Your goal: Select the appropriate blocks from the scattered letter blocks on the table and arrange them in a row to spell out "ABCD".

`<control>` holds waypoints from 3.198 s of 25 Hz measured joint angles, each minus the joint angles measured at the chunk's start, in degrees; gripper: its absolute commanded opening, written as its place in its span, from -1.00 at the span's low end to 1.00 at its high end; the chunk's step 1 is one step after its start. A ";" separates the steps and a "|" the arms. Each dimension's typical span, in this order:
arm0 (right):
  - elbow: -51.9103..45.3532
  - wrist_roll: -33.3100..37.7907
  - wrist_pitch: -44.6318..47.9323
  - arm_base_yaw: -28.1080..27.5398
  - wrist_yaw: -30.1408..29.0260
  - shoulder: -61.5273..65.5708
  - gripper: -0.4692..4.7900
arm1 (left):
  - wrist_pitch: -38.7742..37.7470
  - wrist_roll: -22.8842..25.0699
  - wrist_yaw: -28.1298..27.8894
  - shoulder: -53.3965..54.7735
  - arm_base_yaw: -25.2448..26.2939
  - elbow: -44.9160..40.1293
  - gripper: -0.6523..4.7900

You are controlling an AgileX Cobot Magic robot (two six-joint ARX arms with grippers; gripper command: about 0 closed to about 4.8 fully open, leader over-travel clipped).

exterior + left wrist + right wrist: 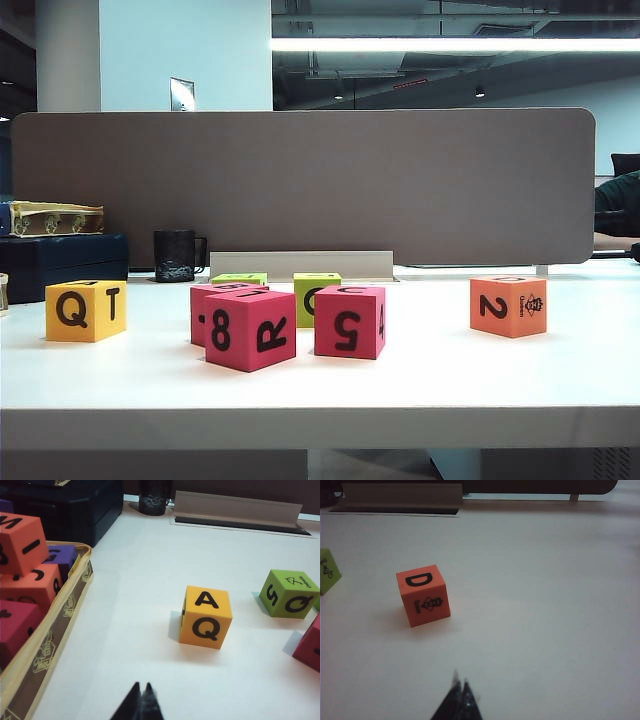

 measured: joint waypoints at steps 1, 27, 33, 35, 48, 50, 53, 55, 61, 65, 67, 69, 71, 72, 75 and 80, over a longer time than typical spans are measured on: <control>0.00 0.02 0.00 0.00 0.00 0.00 -0.83 | 0.00 0.00 0.02 0.00 0.00 0.00 -0.78; 4.81 10.73 7.78 0.39 -0.33 0.02 -0.83 | -1.20 -6.25 0.07 0.00 0.00 5.95 -0.78; 11.78 10.88 6.40 0.39 -0.44 0.04 -0.83 | -1.49 -6.25 0.63 0.35 0.00 10.34 -0.78; 13.27 10.88 3.65 0.39 -0.46 0.04 -0.83 | -2.80 -6.25 2.40 0.39 0.00 10.84 -0.78; 20.11 10.64 -7.26 0.39 -4.96 0.04 -0.83 | -4.09 -5.18 8.11 14.49 0.00 21.62 -0.78; 21.33 10.64 -8.22 0.39 -4.98 0.09 -0.83 | -4.09 -3.89 9.16 18.82 0.00 24.39 -0.78; 23.78 10.64 -8.85 0.39 -5.55 1.77 -0.83 | -4.07 -3.34 10.91 24.83 0.00 28.09 -0.78; 25.83 10.62 -8.83 0.39 -6.38 5.25 -0.83 | -3.89 -2.86 11.65 28.30 0.00 30.18 -0.78; 31.95 10.56 -9.84 0.39 -7.13 16.02 -0.83 | -3.41 -2.45 11.78 32.26 -0.02 32.17 -0.78; 35.15 9.49 -10.12 0.39 -10.27 22.51 -0.83 | -3.39 -2.43 11.80 32.70 -0.02 32.17 -0.78; 37.09 9.05 -10.29 0.39 -11.78 25.94 -0.83 | -3.37 -2.40 11.78 32.94 0.00 32.17 -0.78; 38.62 8.96 -10.25 0.39 -12.63 28.61 -0.83 | -3.37 -2.43 11.80 32.96 -0.02 32.17 -0.78; 40.61 8.90 -10.43 0.42 -14.14 31.93 -0.83 | -3.37 -2.40 11.80 32.94 -0.02 32.17 -0.78; 41.70 8.76 -10.45 0.42 -14.95 33.31 -0.83 | -3.37 -2.43 11.80 32.94 -0.02 32.17 -0.78; 45.05 7.87 -11.45 0.46 -16.44 37.55 -0.83 | -3.34 -2.38 12.48 32.98 0.00 32.17 -0.78; 49.51 5.49 -13.79 2.36 -16.55 42.82 -0.83 | -3.91 -2.32 13.31 35.85 -0.02 33.14 -0.78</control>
